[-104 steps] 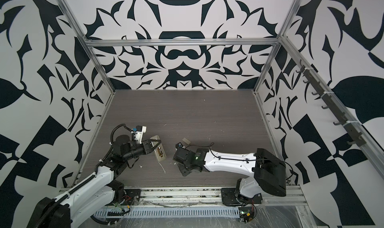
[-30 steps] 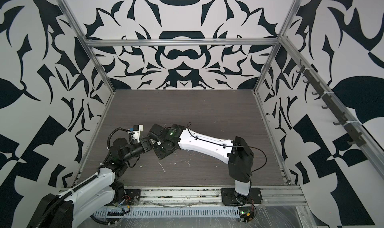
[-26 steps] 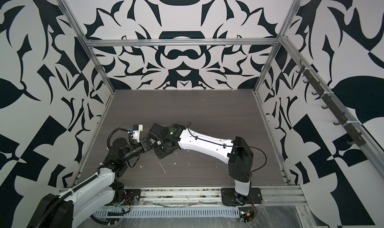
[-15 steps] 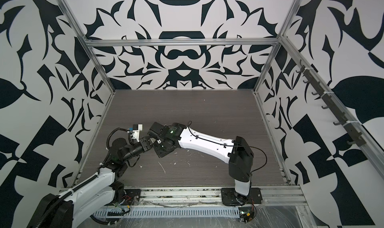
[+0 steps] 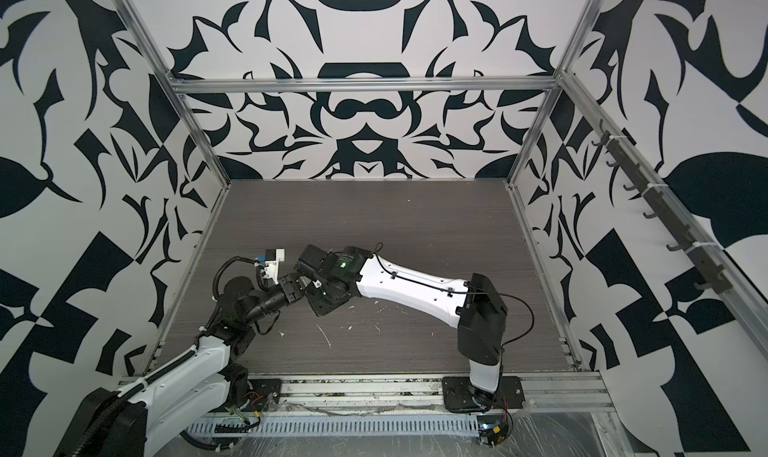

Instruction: Load the batteries into the remote control

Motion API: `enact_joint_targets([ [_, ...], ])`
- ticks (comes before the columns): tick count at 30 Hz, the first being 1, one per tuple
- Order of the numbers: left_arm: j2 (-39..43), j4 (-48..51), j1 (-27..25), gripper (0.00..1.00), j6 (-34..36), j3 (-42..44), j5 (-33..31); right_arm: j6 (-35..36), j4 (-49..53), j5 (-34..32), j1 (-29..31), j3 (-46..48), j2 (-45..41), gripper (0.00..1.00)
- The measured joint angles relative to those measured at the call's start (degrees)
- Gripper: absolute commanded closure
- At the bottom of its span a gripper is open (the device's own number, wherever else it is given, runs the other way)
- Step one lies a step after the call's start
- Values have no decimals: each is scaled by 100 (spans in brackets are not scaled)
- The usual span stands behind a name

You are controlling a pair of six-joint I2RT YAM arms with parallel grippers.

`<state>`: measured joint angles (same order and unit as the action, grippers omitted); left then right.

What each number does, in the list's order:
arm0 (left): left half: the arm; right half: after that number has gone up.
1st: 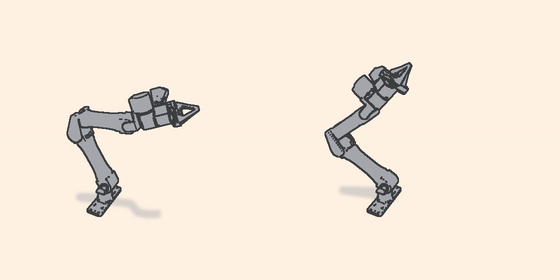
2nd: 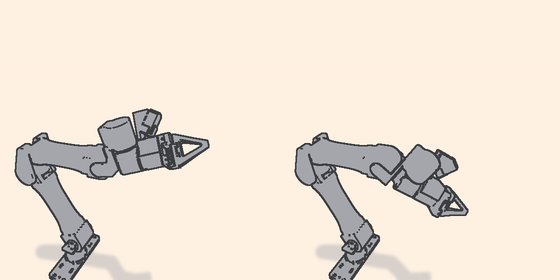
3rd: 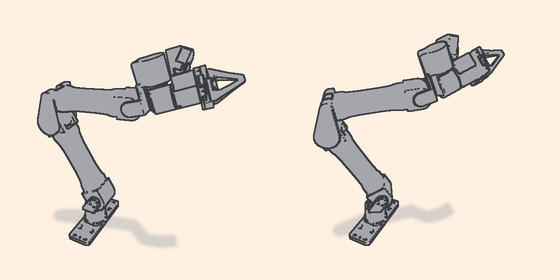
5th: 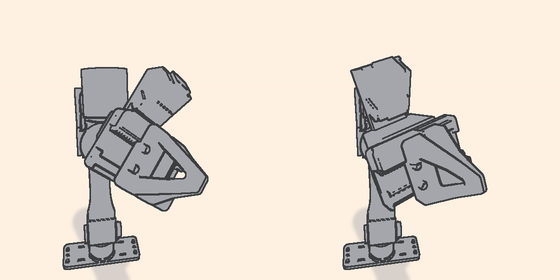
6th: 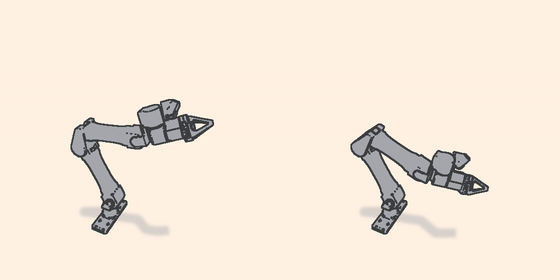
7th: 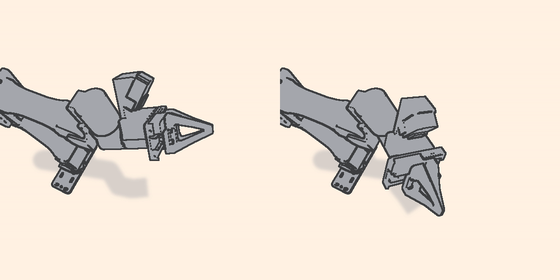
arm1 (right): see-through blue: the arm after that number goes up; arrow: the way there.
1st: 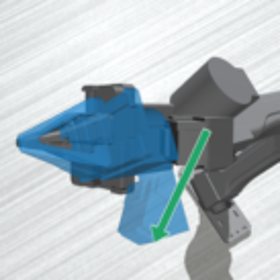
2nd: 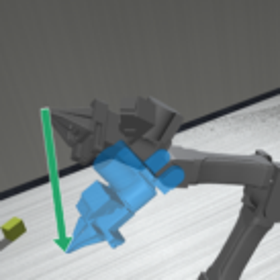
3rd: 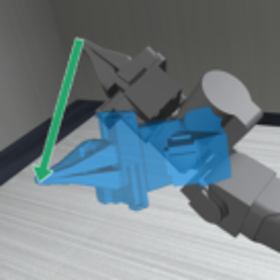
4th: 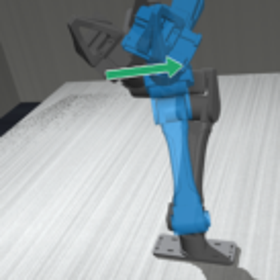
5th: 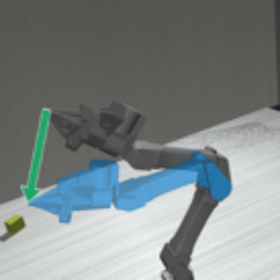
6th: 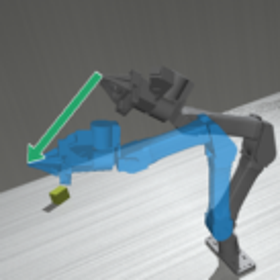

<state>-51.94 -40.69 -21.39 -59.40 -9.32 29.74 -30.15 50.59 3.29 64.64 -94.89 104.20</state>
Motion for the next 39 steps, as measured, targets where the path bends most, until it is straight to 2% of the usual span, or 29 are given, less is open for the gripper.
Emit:
enact_joint_targets([
  [16,-28,-155,0,100,-127,144,76,-15,-22,-98,-7,0,-22,61],
  [26,-66,-103,0,100,-118,144,125,63,-387,22,4,4,-345,57],
  [33,-50,-7,0,100,-118,142,138,267,-514,31,7,103,-750,57],
  [39,251,260,0,100,-122,131,168,664,-542,-282,7,431,-1440,54],
])
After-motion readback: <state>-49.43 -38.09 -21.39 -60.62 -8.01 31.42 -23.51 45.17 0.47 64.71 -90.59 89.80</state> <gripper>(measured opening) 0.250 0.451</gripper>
